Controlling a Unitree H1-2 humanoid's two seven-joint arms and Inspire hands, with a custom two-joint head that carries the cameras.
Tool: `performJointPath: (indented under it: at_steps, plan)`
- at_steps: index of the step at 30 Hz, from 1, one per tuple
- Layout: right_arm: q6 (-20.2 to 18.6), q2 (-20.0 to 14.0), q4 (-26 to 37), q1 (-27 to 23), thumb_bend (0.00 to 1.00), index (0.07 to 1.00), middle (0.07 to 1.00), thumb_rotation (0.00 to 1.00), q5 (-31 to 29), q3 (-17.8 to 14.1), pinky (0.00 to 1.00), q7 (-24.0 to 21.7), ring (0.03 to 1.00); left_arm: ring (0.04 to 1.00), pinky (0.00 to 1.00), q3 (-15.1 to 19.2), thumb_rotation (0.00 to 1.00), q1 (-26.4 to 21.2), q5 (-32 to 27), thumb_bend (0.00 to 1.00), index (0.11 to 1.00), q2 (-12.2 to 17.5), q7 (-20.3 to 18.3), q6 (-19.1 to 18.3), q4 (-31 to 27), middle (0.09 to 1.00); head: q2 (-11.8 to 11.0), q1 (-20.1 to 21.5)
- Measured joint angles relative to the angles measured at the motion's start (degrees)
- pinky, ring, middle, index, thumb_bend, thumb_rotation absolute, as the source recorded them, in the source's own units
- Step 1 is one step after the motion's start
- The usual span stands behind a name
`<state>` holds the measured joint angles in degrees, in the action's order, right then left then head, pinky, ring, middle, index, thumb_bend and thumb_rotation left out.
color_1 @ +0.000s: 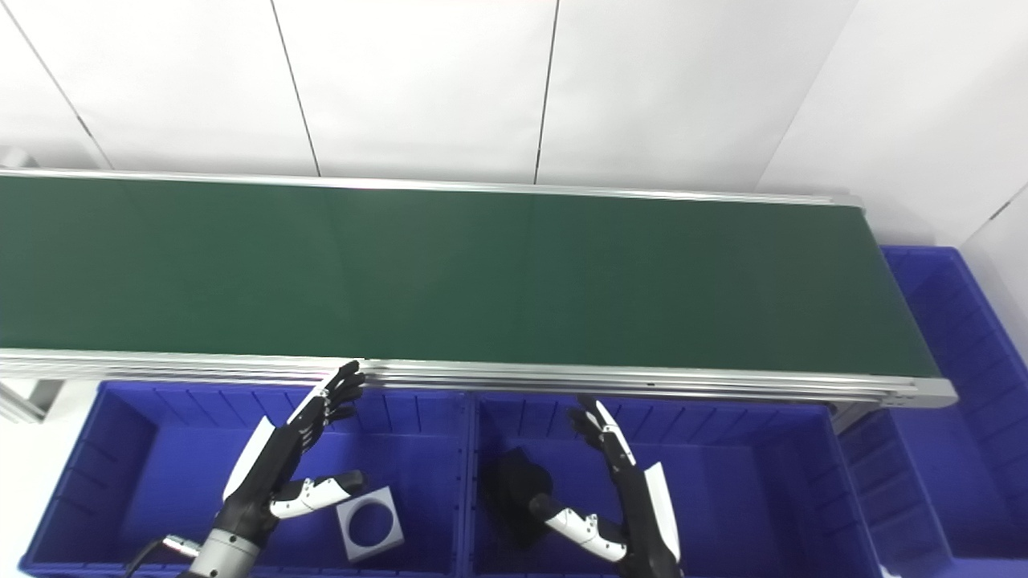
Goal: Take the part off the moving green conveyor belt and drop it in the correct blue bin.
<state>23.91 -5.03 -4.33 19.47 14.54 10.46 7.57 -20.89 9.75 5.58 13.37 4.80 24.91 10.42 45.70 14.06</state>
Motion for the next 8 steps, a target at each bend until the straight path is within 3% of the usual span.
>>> performJointPath:
  at_steps: [8]
  plan:
    - [0.00, 0.21, -0.01, 0.01, 0.90, 0.928, 0.870, 0.64, 0.01, -0.01, 0.86, -0.03, 0.870, 0.872, 0.82, -0.33, 0.64, 0.68, -1.26, 0.82, 0.900, -0.04, -0.01, 0.00, 0.77, 0.903, 0.26, -0.35]
